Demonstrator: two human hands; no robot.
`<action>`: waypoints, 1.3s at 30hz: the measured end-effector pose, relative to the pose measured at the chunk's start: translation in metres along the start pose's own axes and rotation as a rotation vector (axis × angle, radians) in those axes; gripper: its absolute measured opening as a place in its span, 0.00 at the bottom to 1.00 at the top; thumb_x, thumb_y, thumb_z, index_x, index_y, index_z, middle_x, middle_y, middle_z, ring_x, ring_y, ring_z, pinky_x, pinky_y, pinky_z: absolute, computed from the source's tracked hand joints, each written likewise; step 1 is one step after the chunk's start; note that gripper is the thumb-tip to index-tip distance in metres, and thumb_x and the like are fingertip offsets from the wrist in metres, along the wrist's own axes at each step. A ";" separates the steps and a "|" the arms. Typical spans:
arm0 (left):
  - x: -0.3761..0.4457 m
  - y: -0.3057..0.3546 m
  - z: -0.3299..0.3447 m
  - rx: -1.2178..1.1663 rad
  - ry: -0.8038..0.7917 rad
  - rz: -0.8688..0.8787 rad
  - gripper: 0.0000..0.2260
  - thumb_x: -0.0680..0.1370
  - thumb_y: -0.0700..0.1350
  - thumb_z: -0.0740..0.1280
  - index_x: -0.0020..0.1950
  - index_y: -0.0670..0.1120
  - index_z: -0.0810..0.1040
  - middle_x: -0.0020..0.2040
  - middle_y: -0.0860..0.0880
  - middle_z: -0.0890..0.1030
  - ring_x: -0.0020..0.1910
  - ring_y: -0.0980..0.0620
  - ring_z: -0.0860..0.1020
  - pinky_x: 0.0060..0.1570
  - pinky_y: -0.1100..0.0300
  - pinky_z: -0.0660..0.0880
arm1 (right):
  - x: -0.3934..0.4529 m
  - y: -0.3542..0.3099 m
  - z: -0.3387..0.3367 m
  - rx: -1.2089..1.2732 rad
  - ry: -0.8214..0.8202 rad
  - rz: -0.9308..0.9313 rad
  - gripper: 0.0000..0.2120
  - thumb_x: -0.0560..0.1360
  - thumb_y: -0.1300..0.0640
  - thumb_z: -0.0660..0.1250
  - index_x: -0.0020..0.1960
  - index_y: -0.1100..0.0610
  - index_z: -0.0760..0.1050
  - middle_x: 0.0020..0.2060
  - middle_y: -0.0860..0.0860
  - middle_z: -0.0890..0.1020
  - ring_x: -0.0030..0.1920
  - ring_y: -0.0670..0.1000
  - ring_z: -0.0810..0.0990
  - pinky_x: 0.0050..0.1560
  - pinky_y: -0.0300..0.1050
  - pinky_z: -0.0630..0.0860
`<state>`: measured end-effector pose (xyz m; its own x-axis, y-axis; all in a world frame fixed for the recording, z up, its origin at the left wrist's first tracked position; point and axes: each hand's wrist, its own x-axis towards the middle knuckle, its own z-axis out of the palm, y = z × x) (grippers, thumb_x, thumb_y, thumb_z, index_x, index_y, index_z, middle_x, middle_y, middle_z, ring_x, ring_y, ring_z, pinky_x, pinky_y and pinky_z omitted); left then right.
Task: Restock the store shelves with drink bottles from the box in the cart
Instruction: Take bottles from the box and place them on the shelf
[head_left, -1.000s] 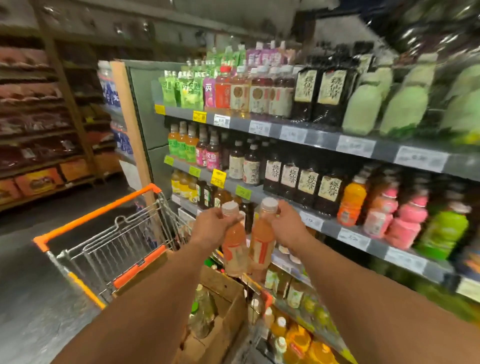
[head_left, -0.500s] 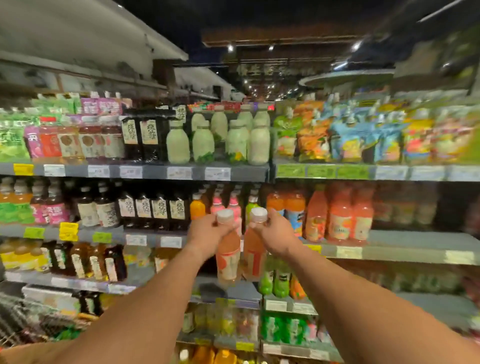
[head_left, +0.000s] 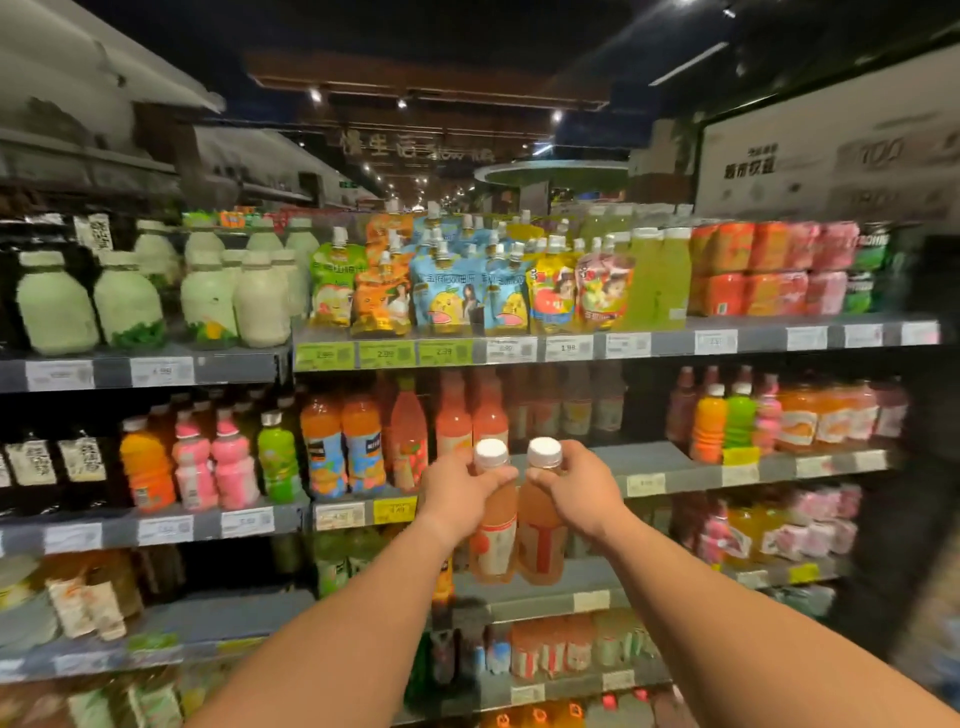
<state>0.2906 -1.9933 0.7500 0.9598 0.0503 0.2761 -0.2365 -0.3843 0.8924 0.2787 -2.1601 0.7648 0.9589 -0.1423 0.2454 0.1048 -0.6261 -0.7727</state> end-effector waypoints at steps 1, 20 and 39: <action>0.004 0.002 0.015 0.000 -0.003 0.003 0.10 0.69 0.53 0.76 0.44 0.49 0.84 0.40 0.54 0.84 0.41 0.55 0.81 0.40 0.62 0.76 | 0.005 0.010 -0.008 -0.001 0.012 0.003 0.18 0.72 0.48 0.71 0.59 0.52 0.74 0.53 0.50 0.81 0.54 0.54 0.79 0.52 0.47 0.74; 0.179 0.013 0.137 0.021 0.092 -0.043 0.10 0.69 0.52 0.76 0.39 0.51 0.76 0.37 0.57 0.79 0.37 0.55 0.77 0.33 0.66 0.70 | 0.183 0.084 -0.031 0.045 0.193 -0.058 0.13 0.74 0.47 0.68 0.55 0.51 0.72 0.49 0.48 0.80 0.50 0.52 0.77 0.47 0.46 0.72; 0.247 0.018 0.168 1.206 -0.360 -0.325 0.16 0.79 0.36 0.59 0.65 0.43 0.77 0.66 0.44 0.76 0.64 0.40 0.74 0.53 0.50 0.71 | 0.304 0.105 -0.004 -0.704 -0.458 -0.069 0.17 0.79 0.61 0.52 0.63 0.57 0.74 0.65 0.54 0.74 0.64 0.57 0.72 0.59 0.47 0.69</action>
<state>0.5489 -2.1430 0.7740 0.9782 0.1201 -0.1697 0.1161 -0.9927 -0.0333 0.5806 -2.2717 0.7609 0.9845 0.1437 -0.1009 0.1238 -0.9755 -0.1817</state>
